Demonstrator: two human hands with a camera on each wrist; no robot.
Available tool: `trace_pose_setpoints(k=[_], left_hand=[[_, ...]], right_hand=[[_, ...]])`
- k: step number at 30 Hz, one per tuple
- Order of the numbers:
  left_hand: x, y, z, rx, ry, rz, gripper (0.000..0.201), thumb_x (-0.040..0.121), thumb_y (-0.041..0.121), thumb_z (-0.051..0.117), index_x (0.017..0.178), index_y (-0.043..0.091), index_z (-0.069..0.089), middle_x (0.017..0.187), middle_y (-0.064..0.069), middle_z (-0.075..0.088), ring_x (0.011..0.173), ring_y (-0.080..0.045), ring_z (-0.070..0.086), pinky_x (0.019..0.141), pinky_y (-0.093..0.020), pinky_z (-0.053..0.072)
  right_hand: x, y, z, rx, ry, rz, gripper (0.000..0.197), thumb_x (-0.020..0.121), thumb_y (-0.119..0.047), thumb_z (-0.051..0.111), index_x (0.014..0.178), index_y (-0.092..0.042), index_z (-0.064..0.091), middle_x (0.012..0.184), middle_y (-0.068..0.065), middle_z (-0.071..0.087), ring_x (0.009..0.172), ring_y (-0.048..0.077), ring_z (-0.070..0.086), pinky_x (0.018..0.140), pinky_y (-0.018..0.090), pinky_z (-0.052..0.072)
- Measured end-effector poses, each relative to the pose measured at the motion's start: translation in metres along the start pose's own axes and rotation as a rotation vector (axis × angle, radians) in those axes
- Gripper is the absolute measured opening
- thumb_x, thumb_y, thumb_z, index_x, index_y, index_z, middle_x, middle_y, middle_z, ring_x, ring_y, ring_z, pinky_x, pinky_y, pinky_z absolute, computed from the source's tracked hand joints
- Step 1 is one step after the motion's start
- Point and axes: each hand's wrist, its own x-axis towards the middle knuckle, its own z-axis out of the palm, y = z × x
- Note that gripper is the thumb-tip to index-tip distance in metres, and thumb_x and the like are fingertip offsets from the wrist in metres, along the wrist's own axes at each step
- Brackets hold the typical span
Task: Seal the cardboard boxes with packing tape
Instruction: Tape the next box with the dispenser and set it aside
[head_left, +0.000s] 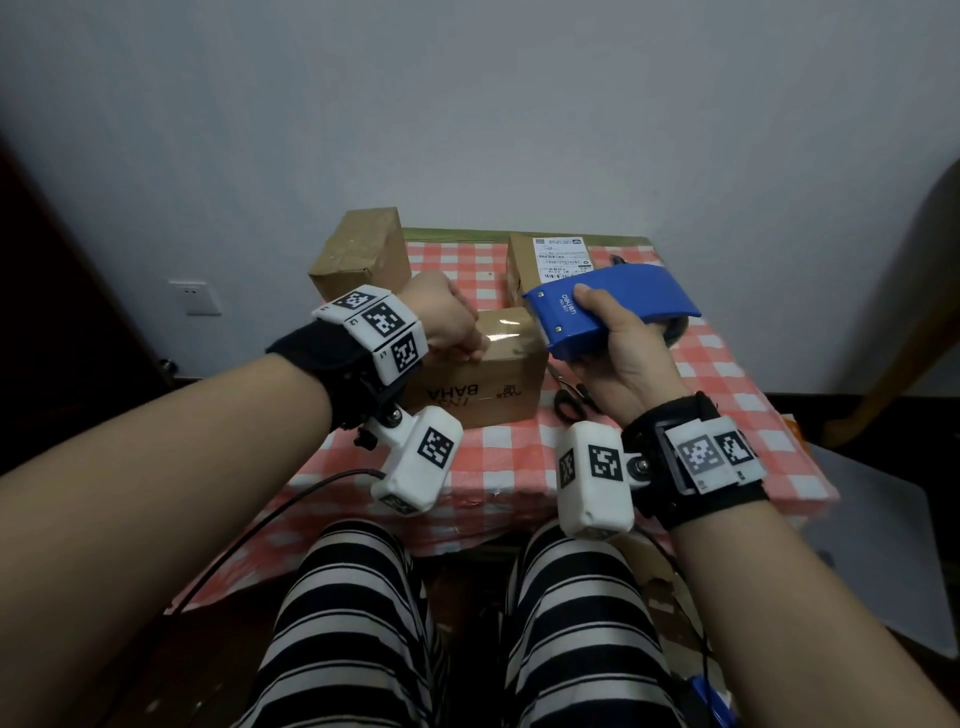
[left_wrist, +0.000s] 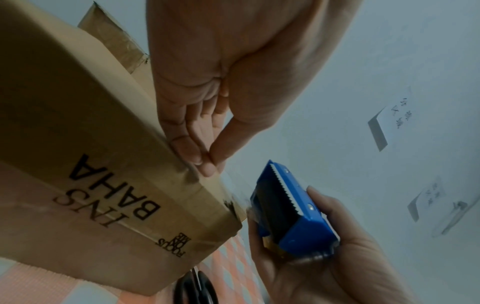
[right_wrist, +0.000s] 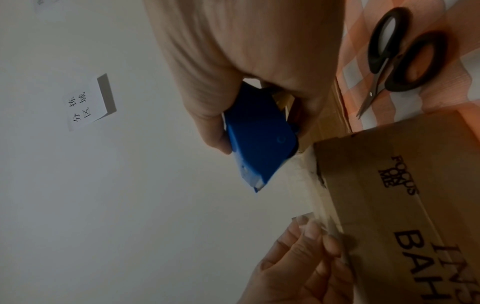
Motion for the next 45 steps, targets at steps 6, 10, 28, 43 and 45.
trace_pose_setpoints(k=[6, 10, 28, 43, 45], left_hand=[[0.0, 0.004, -0.004, -0.154, -0.073, 0.001, 0.024, 0.09, -0.012, 0.05, 0.108, 0.003, 0.056, 0.088, -0.014, 0.059, 0.07, -0.02, 0.06, 0.077, -0.036, 0.057], [0.002, 0.003, -0.005, -0.107, -0.057, -0.014, 0.024, 0.088, -0.013, 0.049, 0.108, -0.002, 0.057, 0.087, -0.015, 0.058, 0.074, -0.024, 0.059, 0.085, -0.039, 0.055], [0.001, -0.008, 0.003, 0.121, 0.043, 0.091, 0.024, 0.076, -0.003, 0.076, 0.086, 0.01, 0.058, 0.086, -0.012, 0.067, 0.078, -0.023, 0.07, 0.075, -0.033, 0.059], [0.004, -0.005, 0.012, 0.199, 0.062, 0.146, 0.027, 0.076, -0.004, 0.075, 0.081, 0.016, 0.058, 0.092, -0.009, 0.064, 0.091, -0.028, 0.069, 0.084, -0.04, 0.057], [0.004, -0.005, 0.013, 0.236, 0.077, 0.159, 0.026, 0.075, -0.001, 0.077, 0.084, 0.015, 0.06, 0.089, -0.004, 0.06, 0.095, -0.027, 0.066, 0.087, -0.04, 0.056]], right_hand=[[-0.002, -0.006, 0.001, 0.146, -0.108, 0.037, 0.058, 0.084, -0.002, 0.071, 0.135, -0.009, 0.044, 0.127, 0.02, 0.062, 0.111, 0.037, 0.065, 0.087, 0.063, 0.051], [-0.003, -0.002, 0.006, 0.123, -0.096, 0.054, 0.064, 0.082, 0.001, 0.072, 0.137, -0.011, 0.042, 0.125, 0.019, 0.063, 0.106, 0.035, 0.067, 0.08, 0.064, 0.054], [0.0, 0.011, -0.004, 0.13, -0.055, 0.033, 0.079, 0.075, 0.002, 0.077, 0.141, -0.011, 0.036, 0.127, 0.024, 0.061, 0.104, 0.039, 0.068, 0.073, 0.054, 0.056], [0.004, 0.007, -0.012, 0.107, -0.065, 0.037, 0.061, 0.083, -0.001, 0.072, 0.136, -0.004, 0.044, 0.127, 0.023, 0.062, 0.107, 0.036, 0.067, 0.077, 0.055, 0.056], [0.004, 0.007, -0.014, 0.113, -0.061, 0.036, 0.063, 0.083, 0.0, 0.072, 0.138, -0.006, 0.042, 0.126, 0.022, 0.063, 0.106, 0.036, 0.068, 0.077, 0.056, 0.056]])
